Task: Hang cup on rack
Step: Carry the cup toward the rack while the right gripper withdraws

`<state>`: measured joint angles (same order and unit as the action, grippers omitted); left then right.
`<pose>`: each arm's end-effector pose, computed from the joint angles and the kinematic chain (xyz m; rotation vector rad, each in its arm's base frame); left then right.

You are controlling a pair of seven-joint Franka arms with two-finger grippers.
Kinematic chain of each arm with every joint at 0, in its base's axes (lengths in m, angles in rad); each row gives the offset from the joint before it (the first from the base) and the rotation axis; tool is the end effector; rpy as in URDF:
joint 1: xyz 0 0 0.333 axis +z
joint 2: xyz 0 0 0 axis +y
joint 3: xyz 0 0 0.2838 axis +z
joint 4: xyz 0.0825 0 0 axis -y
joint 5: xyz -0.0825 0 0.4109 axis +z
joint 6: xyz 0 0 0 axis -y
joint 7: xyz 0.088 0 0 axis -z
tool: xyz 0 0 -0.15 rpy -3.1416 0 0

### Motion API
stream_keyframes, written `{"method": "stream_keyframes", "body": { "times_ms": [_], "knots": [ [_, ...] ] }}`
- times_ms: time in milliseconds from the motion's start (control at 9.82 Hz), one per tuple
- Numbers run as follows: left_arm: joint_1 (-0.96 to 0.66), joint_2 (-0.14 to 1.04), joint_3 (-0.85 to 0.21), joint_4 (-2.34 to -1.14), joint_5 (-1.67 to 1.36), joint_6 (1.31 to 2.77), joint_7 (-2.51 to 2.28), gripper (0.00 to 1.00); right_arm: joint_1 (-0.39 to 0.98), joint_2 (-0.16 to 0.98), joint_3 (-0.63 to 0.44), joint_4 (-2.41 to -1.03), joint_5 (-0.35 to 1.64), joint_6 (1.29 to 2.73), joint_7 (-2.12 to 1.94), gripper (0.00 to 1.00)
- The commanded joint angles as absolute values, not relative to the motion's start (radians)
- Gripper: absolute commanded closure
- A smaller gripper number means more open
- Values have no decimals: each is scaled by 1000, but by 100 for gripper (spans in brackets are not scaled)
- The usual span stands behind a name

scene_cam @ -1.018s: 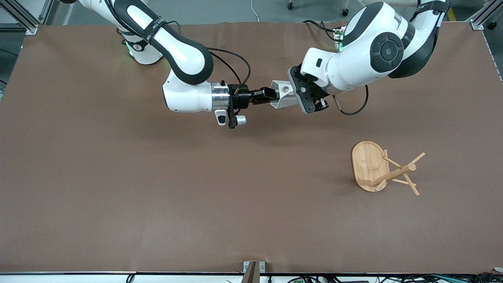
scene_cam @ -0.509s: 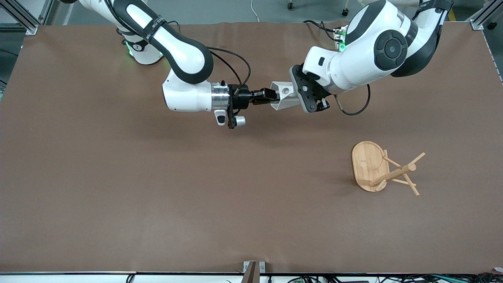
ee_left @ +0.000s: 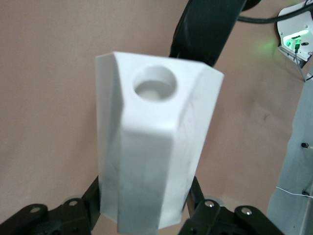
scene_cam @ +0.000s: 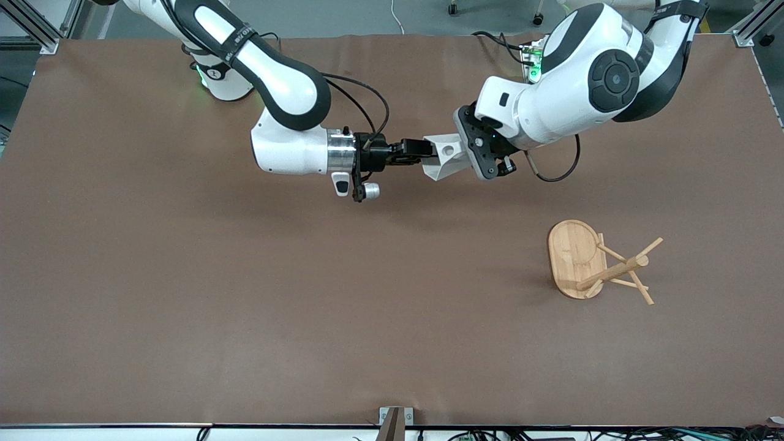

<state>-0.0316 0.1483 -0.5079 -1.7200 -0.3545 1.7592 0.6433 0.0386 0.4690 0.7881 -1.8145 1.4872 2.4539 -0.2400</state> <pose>0.5071 -0.3458 0.4234 2.3194 -1.4186 -0.0966 0.4832 0.5113 0.3262 -1.8132 0.2306 0.2974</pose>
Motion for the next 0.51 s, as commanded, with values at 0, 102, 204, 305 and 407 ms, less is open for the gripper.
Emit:
{"method": "stream_keyframes", "body": {
  "times_ms": [0,102,204,305,407],
  "knots": [
    [6,118,-508,-1801,-350,1790,661,95,-26,446,804,-1829,1488,2450,-233,0],
    [29,95,-506,-1830,-350,1790,661,96,-46,446,787,-1827,1461,2450,-235,0],
    [44,72,-497,-1853,-350,1790,661,97,-70,445,770,-1825,1389,2447,-233,0],
    [46,68,-477,-1871,-350,1790,660,97,-98,431,746,-1827,1287,2439,-230,0],
    [45,66,-457,-1879,-350,1790,651,97,-106,405,700,-1836,1202,2436,-227,0]
  ]
}}
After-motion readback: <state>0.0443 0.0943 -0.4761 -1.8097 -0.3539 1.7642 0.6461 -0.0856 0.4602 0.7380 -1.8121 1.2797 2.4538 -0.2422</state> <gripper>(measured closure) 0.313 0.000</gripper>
